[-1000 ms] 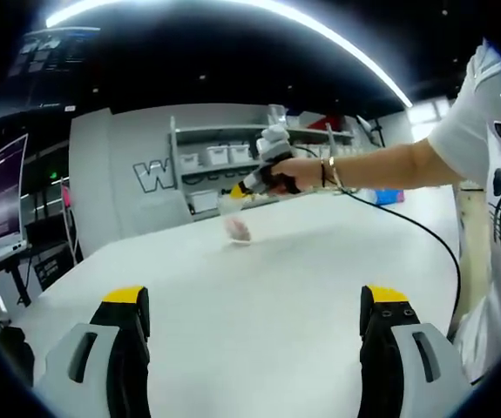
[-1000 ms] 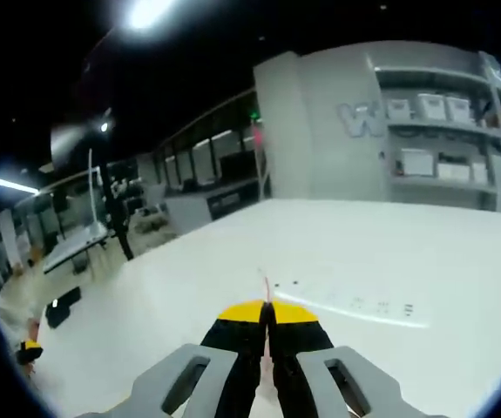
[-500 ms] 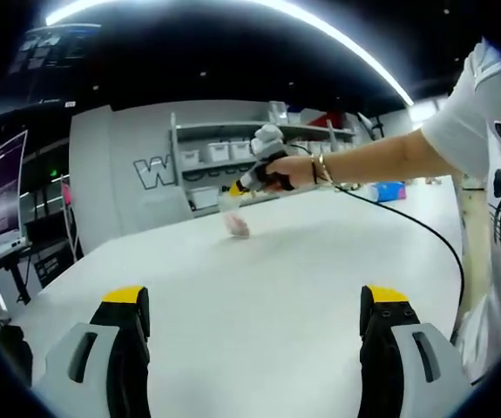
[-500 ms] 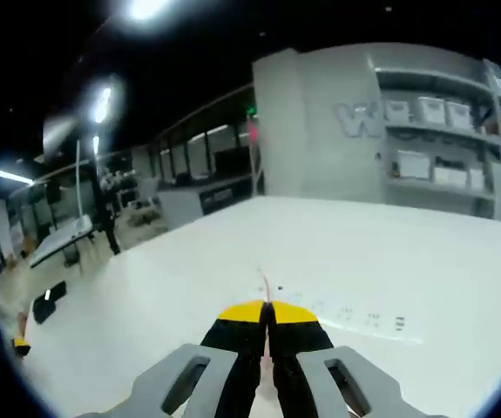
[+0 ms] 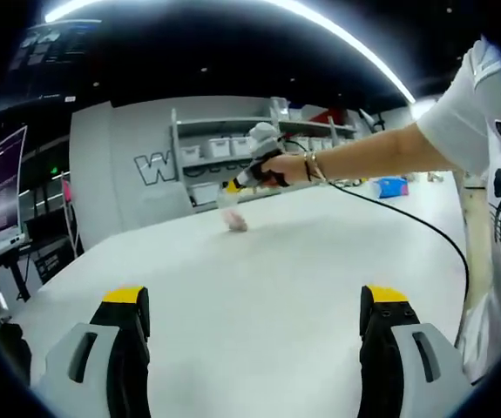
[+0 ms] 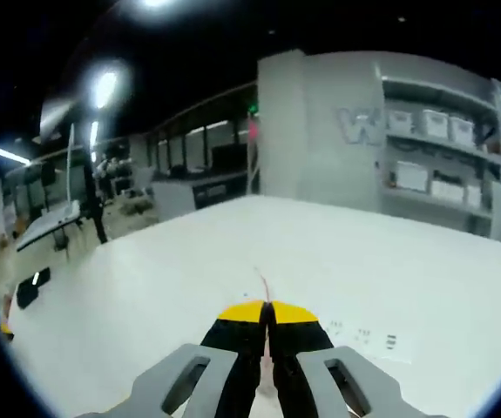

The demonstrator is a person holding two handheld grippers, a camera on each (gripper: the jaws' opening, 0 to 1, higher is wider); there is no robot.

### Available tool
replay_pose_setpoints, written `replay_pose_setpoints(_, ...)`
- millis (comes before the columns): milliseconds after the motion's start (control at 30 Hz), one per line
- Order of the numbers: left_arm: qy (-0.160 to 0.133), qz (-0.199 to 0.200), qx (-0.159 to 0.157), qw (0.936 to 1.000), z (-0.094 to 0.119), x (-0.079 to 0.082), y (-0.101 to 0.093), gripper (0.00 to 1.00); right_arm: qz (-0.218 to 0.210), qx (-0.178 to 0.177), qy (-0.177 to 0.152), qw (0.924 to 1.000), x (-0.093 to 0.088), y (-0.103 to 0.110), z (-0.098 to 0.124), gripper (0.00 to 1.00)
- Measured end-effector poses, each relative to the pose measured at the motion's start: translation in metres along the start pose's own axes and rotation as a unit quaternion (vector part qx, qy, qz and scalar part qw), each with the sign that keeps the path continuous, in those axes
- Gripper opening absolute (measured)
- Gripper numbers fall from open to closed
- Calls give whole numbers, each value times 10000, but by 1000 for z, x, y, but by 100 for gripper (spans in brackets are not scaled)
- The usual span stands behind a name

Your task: Open the resealable bag by pulling the two sides of the seal apart until the entire bag opening is separated and visibly accessible.

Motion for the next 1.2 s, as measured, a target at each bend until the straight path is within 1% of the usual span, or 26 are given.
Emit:
replay_pose_setpoints(167, 10, -4, -2, 10000, 0, 0, 0, 99, 156, 192, 154, 9996, -17, 14, -9, 0)
replay_pose_setpoints(300, 3, -16, -7, 10000, 0, 1, 0, 99, 222, 270, 306, 9989, -33, 22, -16, 0)
replay_pose_setpoints(433, 1, -22, -4, 10000, 1, 1, -1, 99, 266, 338, 401, 9983, -45, 29, -21, 0)
replay_pose_setpoints(600, 10, -6, 12, 10000, 2, 0, 0, 99, 366, 405, 508, 9972, -58, 39, -20, 0)
replay_pose_setpoints(833, -36, -20, 11, 10000, 4, 2, -1, 99, 430, 470, 586, 9962, -71, 50, -18, 0)
replay_pose_setpoints(933, -47, -15, 27, 10000, 6, 2, 0, 99, 449, 460, 595, 9962, -73, 51, -17, 4)
replay_pose_setpoints(1033, -47, -11, 57, 10000, 8, 1, 0, 99, 490, 435, 598, 9961, -74, 52, -16, 5)
replay_pose_setpoints(1200, -54, -10, 74, 10000, 9, 1, 1, 99, 622, 406, 564, 9956, -77, 57, -14, 10)
Point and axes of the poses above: the point that each gripper's makers call its tool centre point, and the gripper's own axes: z roughly backward along the fingers, y roughly to its left, x roughly out of its top, the point moved 2 cm from there along z, roughly backward along the fingers, and after that the axes turned 13 degrees about -z, right-handed, at the moved point
